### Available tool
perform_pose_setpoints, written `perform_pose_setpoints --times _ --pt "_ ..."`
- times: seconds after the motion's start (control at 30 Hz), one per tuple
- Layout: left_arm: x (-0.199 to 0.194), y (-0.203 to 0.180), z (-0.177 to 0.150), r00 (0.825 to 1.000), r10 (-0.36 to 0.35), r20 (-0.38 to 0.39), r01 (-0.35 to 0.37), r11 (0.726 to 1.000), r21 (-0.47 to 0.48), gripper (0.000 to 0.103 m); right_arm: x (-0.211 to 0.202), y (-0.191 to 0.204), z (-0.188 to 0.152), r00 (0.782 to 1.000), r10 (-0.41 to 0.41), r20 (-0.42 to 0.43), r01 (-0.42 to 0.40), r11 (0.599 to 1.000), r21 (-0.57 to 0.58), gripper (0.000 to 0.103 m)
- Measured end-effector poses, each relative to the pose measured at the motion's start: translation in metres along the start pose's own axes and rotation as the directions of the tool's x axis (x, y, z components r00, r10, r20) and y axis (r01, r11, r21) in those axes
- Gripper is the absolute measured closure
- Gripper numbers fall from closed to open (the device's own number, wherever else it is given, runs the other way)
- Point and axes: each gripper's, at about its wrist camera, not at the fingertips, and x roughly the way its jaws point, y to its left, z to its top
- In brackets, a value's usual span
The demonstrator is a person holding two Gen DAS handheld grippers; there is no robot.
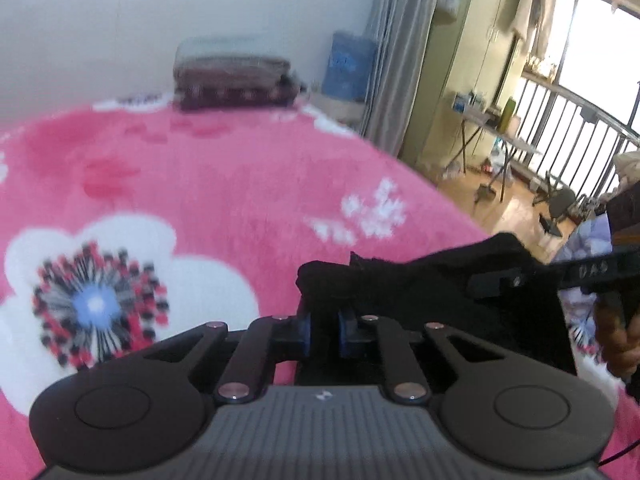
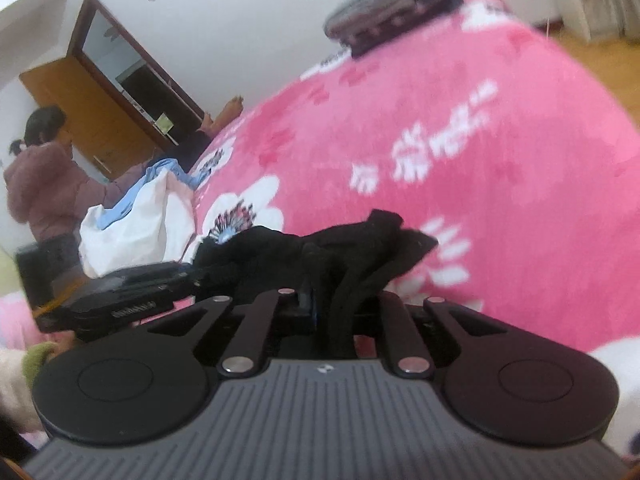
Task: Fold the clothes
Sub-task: 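Lift the folded black shirt off the bedspread with both grippers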
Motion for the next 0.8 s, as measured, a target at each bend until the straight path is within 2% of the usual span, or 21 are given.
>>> perform_pose_setpoints --times 0.13,0.33,0.5,0.67,0.8 --pt "-0.017 -0.002 0.029 0.997 0.012 0.073 -0.014 1.000 0.024 0.091 -0.013 0.024 0.016 0.995 -0.030 0.098 0.037 0.997 -0.074 0.096" --pt "-0.037 -0.002 0.103 0.987 0.027 0.158 -0.043 0.994 0.102 0.091 -0.019 0.045 0.068 0.969 -0.019 0.246 0.049 0.992 -0.116 0.096" --pt "-0.065 -0.003 0.185 0.966 0.062 0.252 -0.098 0.986 0.135 0.091 -0.020 0.073 0.155 0.952 -0.021 0.305 0.079 0.981 -0.179 0.096" --pt "-0.115 0.011 0.274 0.930 0.113 0.350 -0.139 0.989 0.050 0.091 -0.022 0.130 0.265 0.932 0.002 0.364 0.100 0.960 -0.260 0.096" --pt "-0.155 0.033 0.338 0.901 0.188 0.392 -0.205 0.979 0.000 0.091 -0.018 0.190 0.343 0.917 0.029 0.398 0.106 0.944 -0.314 0.096"
